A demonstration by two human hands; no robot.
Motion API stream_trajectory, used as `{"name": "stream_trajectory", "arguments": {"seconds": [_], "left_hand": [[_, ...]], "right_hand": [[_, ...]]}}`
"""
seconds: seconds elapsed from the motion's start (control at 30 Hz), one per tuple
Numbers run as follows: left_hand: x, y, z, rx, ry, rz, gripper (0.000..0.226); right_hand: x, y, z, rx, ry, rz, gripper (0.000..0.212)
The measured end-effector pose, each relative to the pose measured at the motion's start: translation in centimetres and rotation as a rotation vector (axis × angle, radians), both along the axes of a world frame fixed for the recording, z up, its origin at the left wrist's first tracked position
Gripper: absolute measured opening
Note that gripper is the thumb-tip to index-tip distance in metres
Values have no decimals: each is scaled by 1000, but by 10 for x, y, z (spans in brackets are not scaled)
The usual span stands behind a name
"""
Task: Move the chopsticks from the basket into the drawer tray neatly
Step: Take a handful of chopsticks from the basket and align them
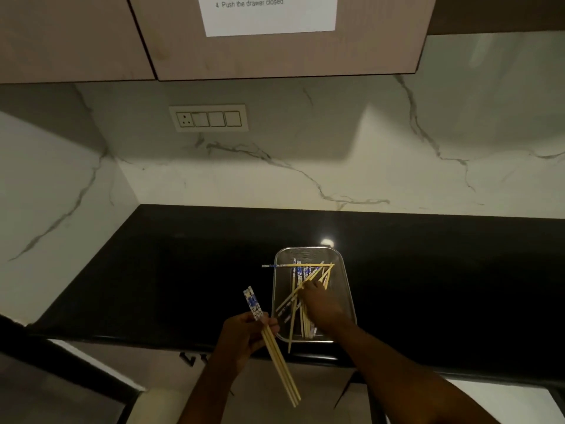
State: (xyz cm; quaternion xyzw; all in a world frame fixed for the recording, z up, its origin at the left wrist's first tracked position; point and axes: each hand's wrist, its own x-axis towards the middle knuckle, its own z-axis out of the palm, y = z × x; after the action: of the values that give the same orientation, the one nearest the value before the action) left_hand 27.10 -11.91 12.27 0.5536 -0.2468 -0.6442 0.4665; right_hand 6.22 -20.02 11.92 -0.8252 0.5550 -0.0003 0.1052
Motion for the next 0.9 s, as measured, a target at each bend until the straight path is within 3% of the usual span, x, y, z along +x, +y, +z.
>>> {"name": "stream_trajectory", "arguments": {"seconds": [0.3, 0.47, 0.53, 0.6, 0.67, 0.77, 0.9], "left_hand": [[8, -3, -4, -51, -43, -12, 15], [0, -16, 2, -73, -77, -38, 14], [-5, -22, 7, -71, -74, -57, 14], [-11, -26, 12, -65, -71, -74, 14], [-19, -29, 16, -55, -74, -88, 15], [-35, -30, 25, -68, -65, -113, 14], [-59, -27, 34, -102, -58, -173, 15]], "right_hand": [[-11, -11, 0, -156, 165, 135, 43], [-26, -3, 7, -250, 119, 184, 44], [-36, 2, 16, -292, -14, 139, 39], [-42, 8, 31, -277, -287, 2, 23], [-41, 14, 47, -107, -619, -173, 10], [-39, 28, 61, 208, -995, -361, 13], [-39, 61, 61, 433, -1101, -374, 14]]}}
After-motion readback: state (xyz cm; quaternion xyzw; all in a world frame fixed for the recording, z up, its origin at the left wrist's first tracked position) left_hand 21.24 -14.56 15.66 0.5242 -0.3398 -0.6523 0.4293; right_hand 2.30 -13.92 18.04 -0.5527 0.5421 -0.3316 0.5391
